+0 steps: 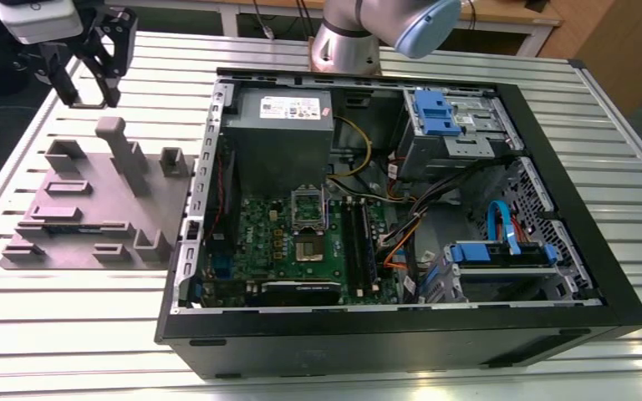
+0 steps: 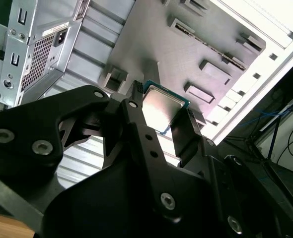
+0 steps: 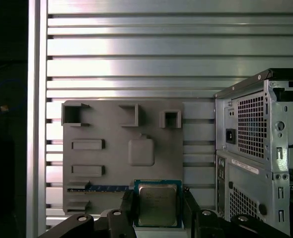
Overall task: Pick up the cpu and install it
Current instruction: 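Pick up the cpu and move it towards the insertion slot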
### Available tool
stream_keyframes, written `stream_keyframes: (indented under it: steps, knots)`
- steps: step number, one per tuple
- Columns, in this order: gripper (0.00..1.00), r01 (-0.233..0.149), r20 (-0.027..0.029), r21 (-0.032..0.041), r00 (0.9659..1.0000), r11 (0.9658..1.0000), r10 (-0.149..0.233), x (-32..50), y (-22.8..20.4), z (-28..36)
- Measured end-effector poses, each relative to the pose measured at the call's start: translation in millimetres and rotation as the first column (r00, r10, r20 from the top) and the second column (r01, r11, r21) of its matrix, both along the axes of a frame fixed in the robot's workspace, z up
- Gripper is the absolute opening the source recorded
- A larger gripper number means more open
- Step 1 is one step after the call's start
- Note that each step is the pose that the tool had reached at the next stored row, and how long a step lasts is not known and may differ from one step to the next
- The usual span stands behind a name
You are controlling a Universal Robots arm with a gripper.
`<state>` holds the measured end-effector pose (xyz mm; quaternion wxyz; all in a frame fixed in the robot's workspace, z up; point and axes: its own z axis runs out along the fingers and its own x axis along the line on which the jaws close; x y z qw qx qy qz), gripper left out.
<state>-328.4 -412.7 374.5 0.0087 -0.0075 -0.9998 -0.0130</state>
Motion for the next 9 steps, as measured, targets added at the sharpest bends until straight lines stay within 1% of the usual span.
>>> stream_keyframes:
  steps: [9]
  knots:
    - [0.47, 0.0, 0.0, 0.0, 1.0, 1.0, 0.0, 4.0, 0.0, 0.0]
